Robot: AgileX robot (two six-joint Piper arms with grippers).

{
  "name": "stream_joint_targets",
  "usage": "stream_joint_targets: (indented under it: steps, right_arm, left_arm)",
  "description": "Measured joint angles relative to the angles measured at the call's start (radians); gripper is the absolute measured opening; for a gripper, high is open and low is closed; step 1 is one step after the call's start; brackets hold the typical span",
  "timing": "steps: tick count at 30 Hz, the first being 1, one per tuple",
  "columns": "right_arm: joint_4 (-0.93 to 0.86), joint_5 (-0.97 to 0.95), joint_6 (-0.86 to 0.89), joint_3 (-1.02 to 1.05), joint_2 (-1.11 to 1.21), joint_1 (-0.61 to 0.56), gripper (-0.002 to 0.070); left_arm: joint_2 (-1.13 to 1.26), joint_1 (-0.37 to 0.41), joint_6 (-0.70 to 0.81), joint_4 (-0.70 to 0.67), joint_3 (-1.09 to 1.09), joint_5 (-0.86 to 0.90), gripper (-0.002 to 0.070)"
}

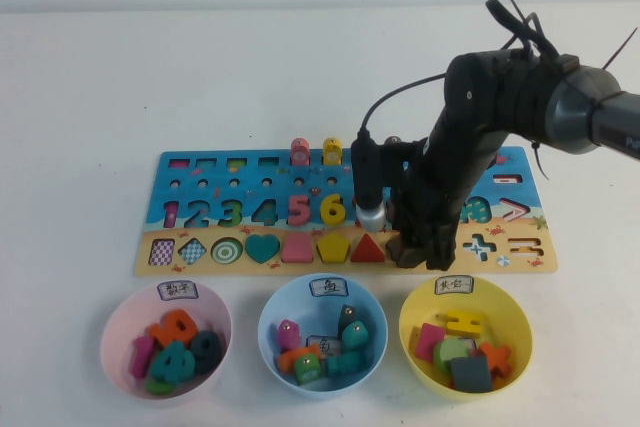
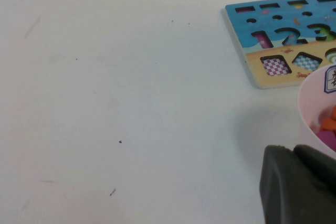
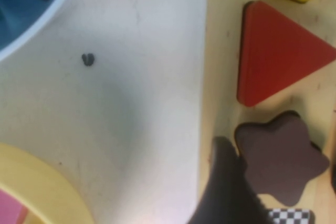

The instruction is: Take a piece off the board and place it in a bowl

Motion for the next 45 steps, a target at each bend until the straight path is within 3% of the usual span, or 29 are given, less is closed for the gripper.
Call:
stream_joint_targets:
  steps: [45]
  right_arm:
    - [-0.001, 0.0, 0.002, -0.005, 0.001, 0.0, 0.0372]
  left_arm:
    - [0.0, 0.0, 0.0, 0.0, 0.0, 0.0, -0.0005]
